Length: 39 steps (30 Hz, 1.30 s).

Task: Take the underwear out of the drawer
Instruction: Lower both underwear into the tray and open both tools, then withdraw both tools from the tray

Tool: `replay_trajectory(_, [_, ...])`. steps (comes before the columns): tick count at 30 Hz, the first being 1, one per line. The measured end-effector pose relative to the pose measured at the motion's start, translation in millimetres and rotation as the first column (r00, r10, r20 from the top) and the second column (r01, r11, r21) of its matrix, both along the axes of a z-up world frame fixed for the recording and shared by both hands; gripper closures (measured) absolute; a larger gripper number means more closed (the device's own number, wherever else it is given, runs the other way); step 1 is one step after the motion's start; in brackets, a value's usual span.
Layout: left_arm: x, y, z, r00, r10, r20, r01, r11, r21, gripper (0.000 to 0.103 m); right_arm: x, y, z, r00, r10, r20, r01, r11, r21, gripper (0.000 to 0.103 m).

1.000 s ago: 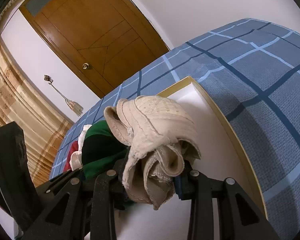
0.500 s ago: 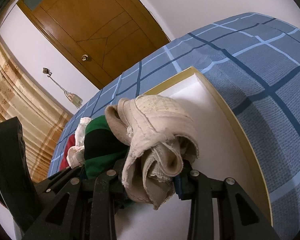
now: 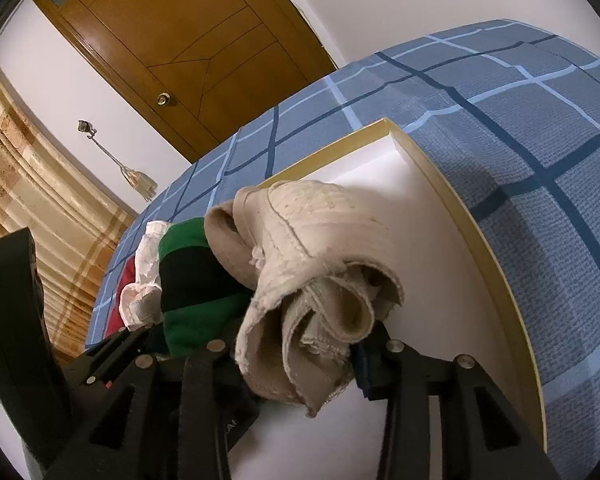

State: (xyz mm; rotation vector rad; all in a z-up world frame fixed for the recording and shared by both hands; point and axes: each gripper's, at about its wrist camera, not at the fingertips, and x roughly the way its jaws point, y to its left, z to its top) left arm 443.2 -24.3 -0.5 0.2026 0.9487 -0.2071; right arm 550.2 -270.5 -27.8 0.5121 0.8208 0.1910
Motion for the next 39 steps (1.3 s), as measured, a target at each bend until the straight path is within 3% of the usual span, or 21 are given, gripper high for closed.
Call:
replay_trajectory(2, [1.1,1.3,-2.0,1.000,0.009,-0.023,-0.009,1.000,-0.008,0.019,-0.6,-0.3,0.0,1.000,0.010,0.006,-0.010,1.000,0.011,0.054])
replay_trajectory(4, [1.2,2.0,-4.8,0.999,0.031,-0.041,-0.032,1.000,-0.002,0.010,-1.0,1.2,0.8,1.000,0.018,0.009,-0.018,1.000,0.007,0.050])
replay_trajectory(18, [-3.8,4.8,-4.8,0.999,0.042,-0.032,-0.042,0.999,-0.019,0.008,-4.3,-1.4,0.2,1.000,0.015,0.021,-0.016,1.000,0.025,0.047])
replay_trajectory(20, [-7.5,5.7,-2.9,0.999,0.041,-0.016,-0.042,0.999,-0.027,0.008,-7.7,-1.8,2.4,0.999,0.003,0.038,-0.004,1.000,0.018,0.045])
replay_trajectory(25, [-13.4,6.5,0.3,0.999,0.034,0.003,-0.034,0.999,-0.021,0.008,-23.9,-2.4,13.9,0.992,-0.052,0.111,0.055,0.998,-0.021,0.028])
replay_trajectory(39, [-37.2,12.9,15.2,0.998,0.054,0.043,-0.053,0.999,-0.012,0.004,-52.9,-6.4,20.7,0.992,-0.071,0.107,0.071,0.997,0.009,0.028])
